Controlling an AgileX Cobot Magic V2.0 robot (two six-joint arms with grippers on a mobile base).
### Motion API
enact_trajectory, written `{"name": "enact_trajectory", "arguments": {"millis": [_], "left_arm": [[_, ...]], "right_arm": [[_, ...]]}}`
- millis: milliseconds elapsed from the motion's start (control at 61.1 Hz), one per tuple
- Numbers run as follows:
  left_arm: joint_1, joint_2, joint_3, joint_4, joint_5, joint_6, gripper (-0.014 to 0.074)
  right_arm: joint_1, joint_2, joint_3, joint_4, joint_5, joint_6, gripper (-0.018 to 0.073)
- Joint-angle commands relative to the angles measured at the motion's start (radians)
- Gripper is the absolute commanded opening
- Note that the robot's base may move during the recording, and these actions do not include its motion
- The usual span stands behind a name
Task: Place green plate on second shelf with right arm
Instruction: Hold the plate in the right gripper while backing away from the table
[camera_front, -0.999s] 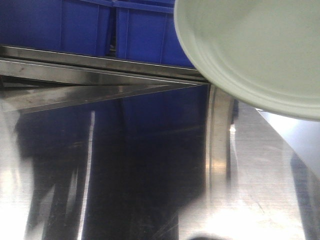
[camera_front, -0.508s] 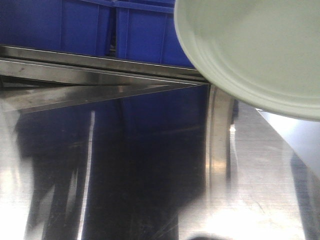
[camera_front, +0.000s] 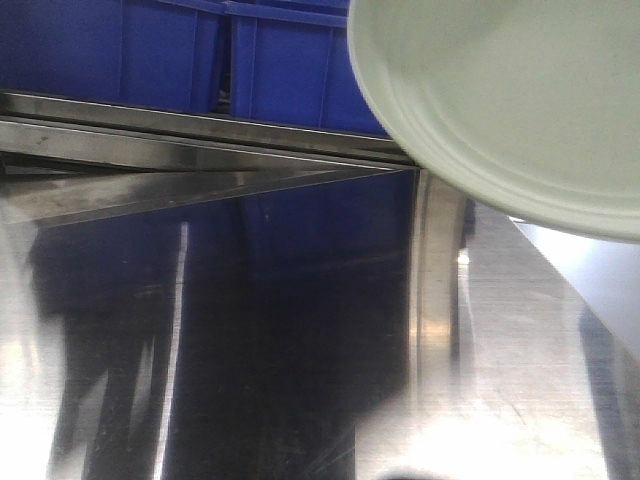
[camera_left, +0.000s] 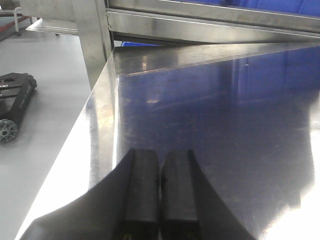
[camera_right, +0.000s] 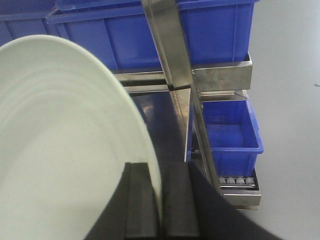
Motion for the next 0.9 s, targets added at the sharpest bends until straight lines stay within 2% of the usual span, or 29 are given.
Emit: {"name": "enact_trajectory", "arguments": {"millis": [0, 884], "left_arm": [[-0.002, -0.021, 0.04, -0.001, -0.08, 0.0, 0.0124], [-0.002, -0.021, 0.04, -0.001, -0.08, 0.0, 0.0124]], "right_arm": [[-0.078, -0.151, 0.093, 0.005, -0.105, -0.001, 0.0049], [-0.077, -0.146, 0.093, 0.005, -0.099, -0.001, 0.0049]]}}
